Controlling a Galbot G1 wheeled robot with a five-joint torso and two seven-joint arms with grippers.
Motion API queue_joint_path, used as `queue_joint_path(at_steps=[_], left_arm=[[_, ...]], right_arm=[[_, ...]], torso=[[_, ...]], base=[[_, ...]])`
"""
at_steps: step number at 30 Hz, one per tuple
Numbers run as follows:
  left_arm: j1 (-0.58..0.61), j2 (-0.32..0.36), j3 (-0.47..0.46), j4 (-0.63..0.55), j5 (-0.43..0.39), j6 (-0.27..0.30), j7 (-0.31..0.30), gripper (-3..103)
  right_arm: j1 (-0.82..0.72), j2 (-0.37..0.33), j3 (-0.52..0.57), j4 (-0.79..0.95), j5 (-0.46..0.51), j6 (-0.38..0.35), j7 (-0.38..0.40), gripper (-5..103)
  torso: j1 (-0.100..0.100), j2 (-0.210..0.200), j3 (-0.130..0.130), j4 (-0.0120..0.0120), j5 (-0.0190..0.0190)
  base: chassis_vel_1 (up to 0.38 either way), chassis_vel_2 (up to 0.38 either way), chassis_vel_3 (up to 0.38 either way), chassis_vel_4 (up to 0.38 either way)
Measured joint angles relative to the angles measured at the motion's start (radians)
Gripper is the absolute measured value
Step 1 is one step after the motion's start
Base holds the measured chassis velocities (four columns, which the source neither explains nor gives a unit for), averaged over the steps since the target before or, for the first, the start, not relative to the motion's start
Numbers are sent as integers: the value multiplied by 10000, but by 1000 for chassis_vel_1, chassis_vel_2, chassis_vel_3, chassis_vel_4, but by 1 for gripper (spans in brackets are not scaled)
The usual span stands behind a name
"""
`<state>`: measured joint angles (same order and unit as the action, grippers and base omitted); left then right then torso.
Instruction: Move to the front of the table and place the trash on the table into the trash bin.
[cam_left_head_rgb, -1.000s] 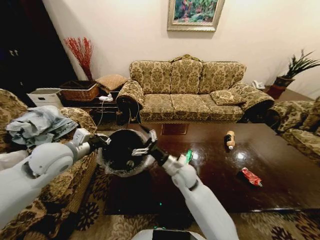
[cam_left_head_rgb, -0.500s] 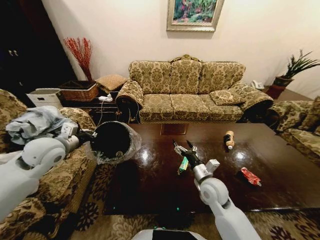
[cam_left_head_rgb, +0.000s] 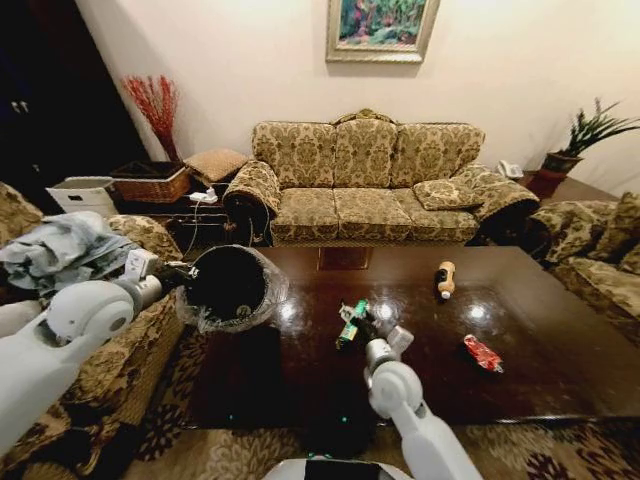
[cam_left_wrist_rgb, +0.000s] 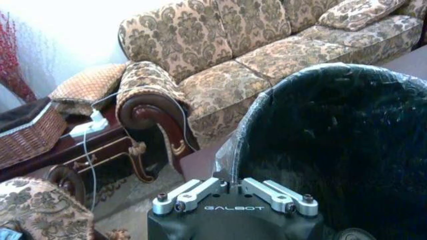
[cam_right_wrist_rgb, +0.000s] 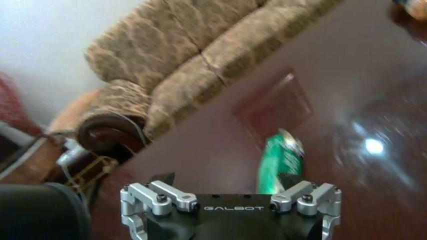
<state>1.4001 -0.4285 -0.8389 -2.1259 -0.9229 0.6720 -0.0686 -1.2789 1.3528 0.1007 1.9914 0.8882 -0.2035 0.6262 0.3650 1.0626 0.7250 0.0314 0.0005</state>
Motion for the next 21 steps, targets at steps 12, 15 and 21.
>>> queue_joint_path(at_steps=[12,15,21], left_arm=[[0,-33,151,87,112,-89,12,0],[0,-60,170,87,115,-120,19,0],[-15,-97,201,98,115,-153,40,0]], right_arm=[[678,736,-116,-2334,138,0,-184,100],[839,958,-60,-2628,389,-23,-203,100],[1215,1229,-30,-3589,93,64,-437,100]], torso=[[0,0,0,8,0],[0,-1,1,3,0],[0,-1,0,8,-6]], base=[[4,2,-2,-3],[0,0,0,0],[0,0,0,0]])
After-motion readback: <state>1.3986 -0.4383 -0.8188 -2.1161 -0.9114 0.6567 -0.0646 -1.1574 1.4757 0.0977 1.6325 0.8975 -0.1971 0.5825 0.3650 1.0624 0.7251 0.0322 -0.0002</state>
